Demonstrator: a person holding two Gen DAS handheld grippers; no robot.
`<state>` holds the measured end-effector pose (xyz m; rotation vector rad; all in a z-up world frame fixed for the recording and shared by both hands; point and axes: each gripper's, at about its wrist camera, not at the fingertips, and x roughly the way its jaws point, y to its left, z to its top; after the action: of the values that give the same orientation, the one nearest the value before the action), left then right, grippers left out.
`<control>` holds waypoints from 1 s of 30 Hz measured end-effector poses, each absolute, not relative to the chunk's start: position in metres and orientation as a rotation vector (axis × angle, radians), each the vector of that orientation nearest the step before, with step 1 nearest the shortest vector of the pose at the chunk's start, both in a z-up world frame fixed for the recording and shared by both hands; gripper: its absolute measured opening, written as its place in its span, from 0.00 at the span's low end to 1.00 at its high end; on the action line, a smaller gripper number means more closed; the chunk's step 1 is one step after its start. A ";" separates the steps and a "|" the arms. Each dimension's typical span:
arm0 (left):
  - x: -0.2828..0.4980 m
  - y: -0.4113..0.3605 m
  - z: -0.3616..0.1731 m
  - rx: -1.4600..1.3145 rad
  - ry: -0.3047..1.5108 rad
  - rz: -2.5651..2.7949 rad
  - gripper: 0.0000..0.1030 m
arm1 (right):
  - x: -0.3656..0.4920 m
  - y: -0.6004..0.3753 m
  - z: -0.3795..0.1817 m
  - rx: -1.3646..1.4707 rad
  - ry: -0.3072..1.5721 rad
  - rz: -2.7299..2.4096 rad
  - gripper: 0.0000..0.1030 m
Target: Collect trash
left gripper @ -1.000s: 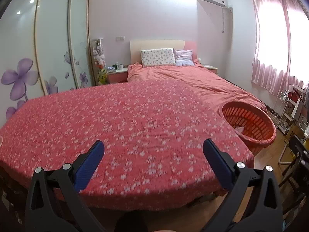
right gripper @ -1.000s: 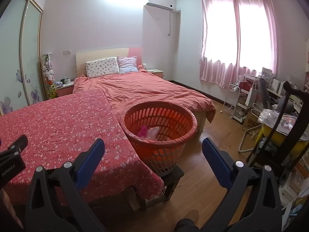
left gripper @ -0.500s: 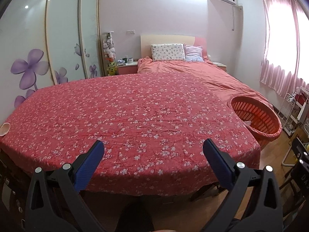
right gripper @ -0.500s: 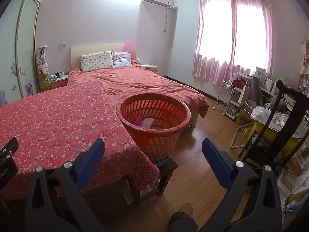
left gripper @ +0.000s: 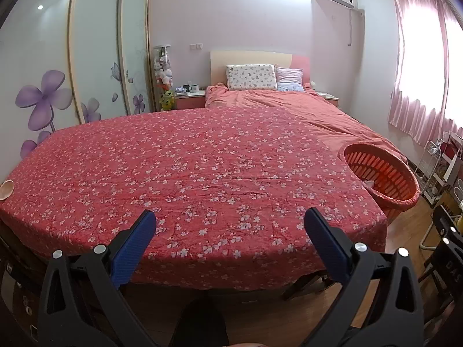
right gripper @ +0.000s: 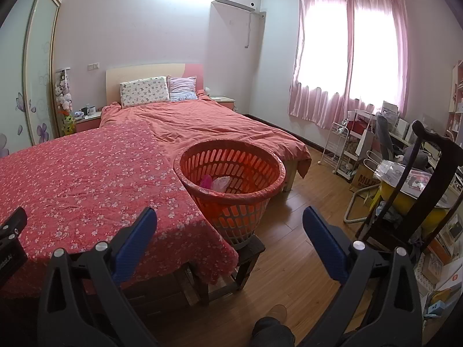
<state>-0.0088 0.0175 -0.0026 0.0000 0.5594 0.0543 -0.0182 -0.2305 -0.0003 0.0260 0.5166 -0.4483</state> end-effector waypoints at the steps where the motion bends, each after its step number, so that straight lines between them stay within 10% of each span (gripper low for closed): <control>1: -0.009 0.017 -0.002 0.000 0.557 0.054 0.98 | -0.019 -0.231 0.000 0.027 0.516 -0.449 0.96; 30: -0.010 0.020 0.003 -0.025 0.559 0.045 0.98 | -0.019 -0.231 0.002 0.029 0.512 -0.451 0.96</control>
<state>-0.0100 0.0197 0.0027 -0.0252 0.5590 0.0447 -0.0189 -0.2310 0.0023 0.0290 0.5125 -0.4510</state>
